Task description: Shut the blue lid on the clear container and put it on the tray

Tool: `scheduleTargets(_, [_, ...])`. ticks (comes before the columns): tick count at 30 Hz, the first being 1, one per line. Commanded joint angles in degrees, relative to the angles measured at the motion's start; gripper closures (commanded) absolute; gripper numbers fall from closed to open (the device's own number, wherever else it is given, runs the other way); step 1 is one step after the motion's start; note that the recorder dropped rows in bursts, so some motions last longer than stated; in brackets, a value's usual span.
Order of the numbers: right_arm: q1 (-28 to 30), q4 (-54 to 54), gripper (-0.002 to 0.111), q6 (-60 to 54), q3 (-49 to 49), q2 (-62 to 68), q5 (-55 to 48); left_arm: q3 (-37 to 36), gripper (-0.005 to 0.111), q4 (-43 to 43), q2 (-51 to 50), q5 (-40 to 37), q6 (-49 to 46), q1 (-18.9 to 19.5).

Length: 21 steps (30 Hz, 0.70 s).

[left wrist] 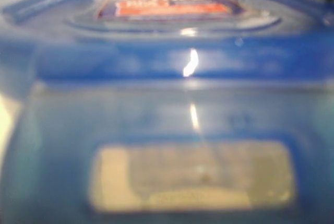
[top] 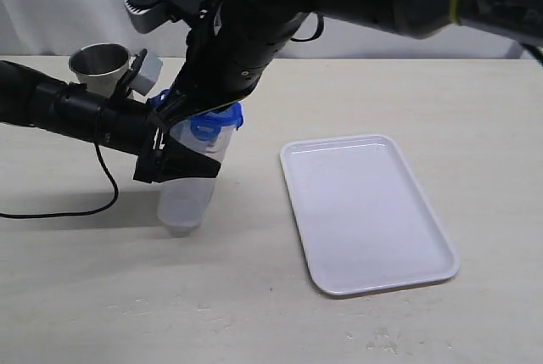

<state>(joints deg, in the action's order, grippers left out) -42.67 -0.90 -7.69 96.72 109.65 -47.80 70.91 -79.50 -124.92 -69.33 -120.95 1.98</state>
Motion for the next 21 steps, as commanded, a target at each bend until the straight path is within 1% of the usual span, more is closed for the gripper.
scheduleTargets(1, [3.28, 2.17, 0.104, 0.53, -7.67, -7.62, 8.5, 0.15, 0.046, -3.83, 0.32, -0.63, -1.77, -0.03])
scheduleTargets(5, [4.82, 2.17, 0.104, 1.28, -17.21, -14.32, 17.46, 0.15, 0.046, -4.06, 0.32, -0.63, -1.77, -0.03])
scheduleTargets(7, [6.29, 2.3, 0.104, 3.58, -23.03, -16.62, 23.96, 0.15, 0.046, -4.06, 0.32, -0.63, -1.77, -0.03])
scheduleTargets(9, [8.7, 4.56, 0.1, 4.54, -27.28, -17.14, 28.85, 0.15, 0.046, -3.91, 0.32, -0.63, -1.77, -0.03])
scheduleTargets(10, [10.11, 6.54, 0.094, 4.12, -27.92, -17.14, 28.98, 0.15, 0.046, -3.91, 0.32, -0.45, -1.77, -0.14])
scheduleTargets(11, [11.31, 8.9, 0.086, 3.17, -27.9, -16.58, 27.4, 0.15, 0.046, -3.8, 0.32, -0.11, -1.77, -0.24])
scheduleTargets(12, [12.11, 11.28, 0.08, 1.07, -27.6, -16.02, 25.95, 0.15, 0.046, -3.63, 0.32, 0.15, -1.77, -0.35])
scheduleTargets(14, [13.3, 18.25, 0.066, -5.61, -26.38, -14.59, 22.33, 0.15, 0.046, -3.63, 0.32, 1.18, -1.77, -0.86])
scheduleTargets(15, [13.42, 22.25, 0.063, -8.81, -25.7, -13.99, 21.02, 0.15, 0.046, -3.63, 0.32, 2.01, -1.77, -1.27])
scheduleTargets(16, [13.43, 26.37, 0.061, -12.42, -24.77, -13.34, 19.75, 0.15, 0.046, -3.63, 0.32, 2.88, -1.77, -1.62])
scheduleTargets(18, [13.43, 32.87, 0.061, -18.1, -23.04, -12.42, 18.84, 0.15, 0.051, -3.63, 0.32, 5.95, -1.77, -2.64])
scheduleTargets(21, [13.18, 37.69, 0.061, -22.38, -21.2, -11.81, 18.84, 0.15, 0.068, -3.05, 0.32, 7.33, -1.77, -3.3])
